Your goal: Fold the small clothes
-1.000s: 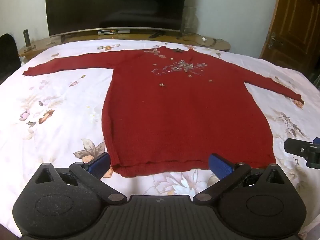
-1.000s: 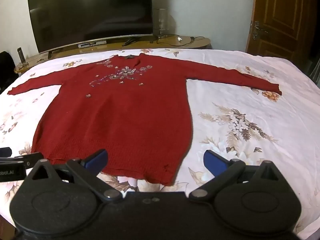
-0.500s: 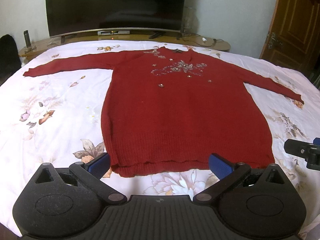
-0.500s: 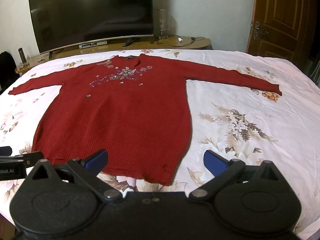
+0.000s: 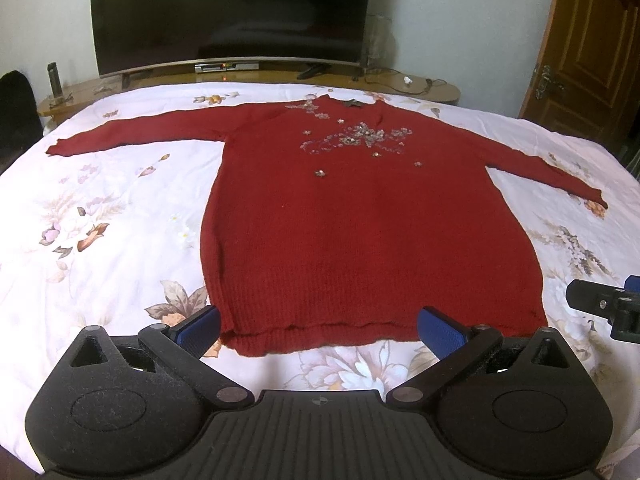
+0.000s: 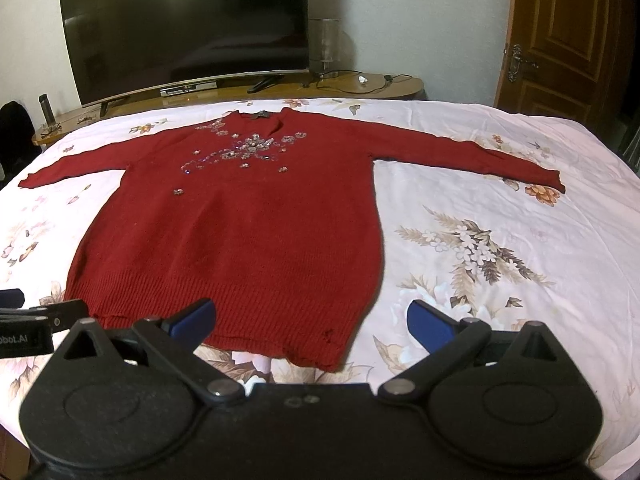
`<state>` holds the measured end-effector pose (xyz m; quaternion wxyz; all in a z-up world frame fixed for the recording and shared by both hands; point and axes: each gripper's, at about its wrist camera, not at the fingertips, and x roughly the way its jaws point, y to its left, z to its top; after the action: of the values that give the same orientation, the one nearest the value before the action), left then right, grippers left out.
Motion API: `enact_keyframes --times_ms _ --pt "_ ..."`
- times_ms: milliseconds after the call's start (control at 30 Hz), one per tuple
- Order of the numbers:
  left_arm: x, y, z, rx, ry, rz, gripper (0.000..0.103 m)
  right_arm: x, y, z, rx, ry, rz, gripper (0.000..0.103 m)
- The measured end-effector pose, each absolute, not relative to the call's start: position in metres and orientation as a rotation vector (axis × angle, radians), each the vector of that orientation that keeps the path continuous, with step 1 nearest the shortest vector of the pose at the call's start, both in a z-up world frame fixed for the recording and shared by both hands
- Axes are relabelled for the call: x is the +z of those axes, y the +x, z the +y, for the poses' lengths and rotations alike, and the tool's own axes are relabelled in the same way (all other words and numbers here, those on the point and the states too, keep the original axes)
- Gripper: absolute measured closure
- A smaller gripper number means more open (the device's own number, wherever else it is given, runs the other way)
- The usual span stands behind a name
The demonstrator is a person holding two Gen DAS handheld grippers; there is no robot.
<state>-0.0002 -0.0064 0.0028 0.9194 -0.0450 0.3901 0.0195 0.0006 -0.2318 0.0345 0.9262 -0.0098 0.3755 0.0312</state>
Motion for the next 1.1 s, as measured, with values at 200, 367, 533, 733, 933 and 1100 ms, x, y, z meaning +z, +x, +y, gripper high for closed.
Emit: enact_keyframes --times_ms 200,367,533,733,933,1100 --pt "0.0043 0.0004 -0.0077 0.043 -0.093 0.799 0.000 0.0354 0.0028 -0.2316 0.071 -0.026 0.769 0.001" --pt "0.0043 0.0010 -0.0075 0.041 -0.093 0.802 0.000 0.0356 0.0047 -0.2318 0.070 -0.028 0.769 0.001" --pt "0.0045 0.0011 -0.0060 0.040 -0.094 0.806 0.000 0.0351 0.0060 -0.2311 0.069 -0.028 0.772 0.001" --pt "0.0045 0.0016 -0.0060 0.043 -0.097 0.805 0.000 0.0348 0.0065 -0.2308 0.070 -0.027 0.771 0.001" --pt "0.0036 0.0025 -0.0055 0.048 -0.100 0.806 0.000 0.0340 0.0078 -0.2300 0.076 -0.030 0.770 0.001" --pt "0.0025 0.0030 -0.0061 0.046 -0.098 0.810 0.000 0.0335 0.0081 -0.2307 0.076 -0.030 0.771 0.001"
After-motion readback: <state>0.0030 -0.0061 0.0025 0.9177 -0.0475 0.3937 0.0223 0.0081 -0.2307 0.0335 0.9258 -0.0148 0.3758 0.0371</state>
